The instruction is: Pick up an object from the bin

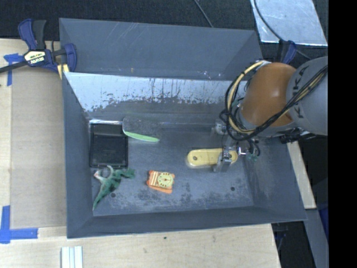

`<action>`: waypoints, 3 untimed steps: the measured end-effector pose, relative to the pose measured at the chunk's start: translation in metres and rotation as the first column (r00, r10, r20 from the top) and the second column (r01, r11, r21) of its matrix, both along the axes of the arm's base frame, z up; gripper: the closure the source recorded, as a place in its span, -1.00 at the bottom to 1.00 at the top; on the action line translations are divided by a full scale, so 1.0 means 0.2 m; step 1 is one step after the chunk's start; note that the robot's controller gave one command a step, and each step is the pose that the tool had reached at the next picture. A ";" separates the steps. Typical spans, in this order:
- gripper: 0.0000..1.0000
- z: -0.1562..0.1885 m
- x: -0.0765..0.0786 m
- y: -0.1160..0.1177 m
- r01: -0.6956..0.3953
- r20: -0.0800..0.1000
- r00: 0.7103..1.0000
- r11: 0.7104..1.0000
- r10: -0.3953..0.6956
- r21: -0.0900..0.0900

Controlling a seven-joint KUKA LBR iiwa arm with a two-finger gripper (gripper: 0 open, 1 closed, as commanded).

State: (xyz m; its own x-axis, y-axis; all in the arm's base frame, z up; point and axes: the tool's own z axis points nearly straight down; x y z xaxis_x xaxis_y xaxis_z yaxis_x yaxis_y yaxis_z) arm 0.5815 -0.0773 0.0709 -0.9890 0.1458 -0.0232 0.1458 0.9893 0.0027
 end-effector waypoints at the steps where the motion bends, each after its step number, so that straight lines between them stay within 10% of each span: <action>1: 1.00 -0.01 -0.01 -0.01 -0.027 0.003 1.000 1.000 0.027 -0.001; 3: 1.00 0.09 -0.02 -0.01 -0.027 0.000 1.000 1.000 0.027 0.000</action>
Offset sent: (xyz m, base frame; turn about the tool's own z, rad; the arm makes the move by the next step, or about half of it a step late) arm 0.0000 0.0000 0.0000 0.0000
